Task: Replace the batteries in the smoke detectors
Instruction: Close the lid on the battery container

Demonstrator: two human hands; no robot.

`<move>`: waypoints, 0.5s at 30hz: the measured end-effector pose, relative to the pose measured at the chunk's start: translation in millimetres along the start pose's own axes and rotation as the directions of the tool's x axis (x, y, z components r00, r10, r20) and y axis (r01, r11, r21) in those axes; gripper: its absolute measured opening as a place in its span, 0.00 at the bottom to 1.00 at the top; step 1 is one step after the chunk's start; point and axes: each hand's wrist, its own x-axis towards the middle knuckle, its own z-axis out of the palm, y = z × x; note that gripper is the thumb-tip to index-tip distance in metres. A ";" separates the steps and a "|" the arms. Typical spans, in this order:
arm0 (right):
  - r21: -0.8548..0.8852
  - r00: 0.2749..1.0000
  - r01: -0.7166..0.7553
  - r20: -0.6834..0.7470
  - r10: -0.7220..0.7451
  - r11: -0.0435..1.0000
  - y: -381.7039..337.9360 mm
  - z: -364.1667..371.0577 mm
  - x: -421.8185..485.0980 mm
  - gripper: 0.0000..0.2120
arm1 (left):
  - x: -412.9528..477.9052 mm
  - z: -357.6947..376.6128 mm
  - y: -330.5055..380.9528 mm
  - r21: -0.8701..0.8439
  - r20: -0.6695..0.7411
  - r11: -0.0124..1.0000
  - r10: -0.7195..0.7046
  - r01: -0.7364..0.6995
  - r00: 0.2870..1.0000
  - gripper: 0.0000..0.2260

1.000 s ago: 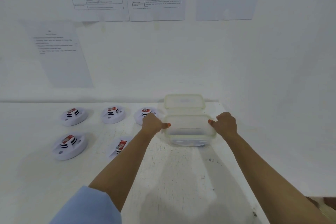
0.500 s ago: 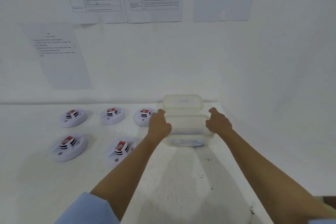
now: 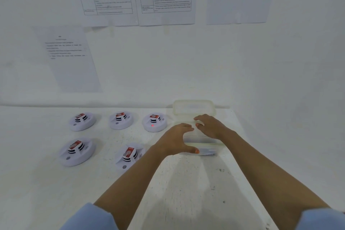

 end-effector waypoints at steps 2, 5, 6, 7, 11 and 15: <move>0.004 1.000 -0.009 0.022 0.008 1.000 1.1 0.3 2.3 0.19 | 0.8 -0.1 -0.2 0.078 0.004 0.997 0.018 -0.018 1.000 0.35; 0.015 0.998 -0.024 0.053 0.024 1.000 2.1 1.1 6.1 0.19 | 1.8 1.2 0.1 0.170 -0.022 0.984 0.053 -0.048 0.998 0.34; 0.017 0.998 -0.032 0.061 0.031 0.999 2.6 1.4 7.4 0.19 | 2.3 1.7 -0.1 0.185 -0.033 0.981 0.062 -0.054 0.998 0.34; 0.018 0.997 -0.039 0.067 0.038 0.999 2.8 1.5 8.9 0.19 | 2.7 2.2 -0.4 0.195 -0.040 0.979 0.067 -0.058 0.997 0.34; 0.015 0.996 -0.052 0.068 0.051 0.999 2.8 2.5 11.8 0.18 | 3.8 4.8 -2.5 0.215 -0.056 0.975 0.069 -0.055 0.996 0.34; 0.019 0.995 -0.058 0.079 0.056 0.998 4.5 3.5 15.6 0.18 | 5.4 6.8 -3.4 0.234 -0.057 0.971 0.072 -0.057 0.996 0.34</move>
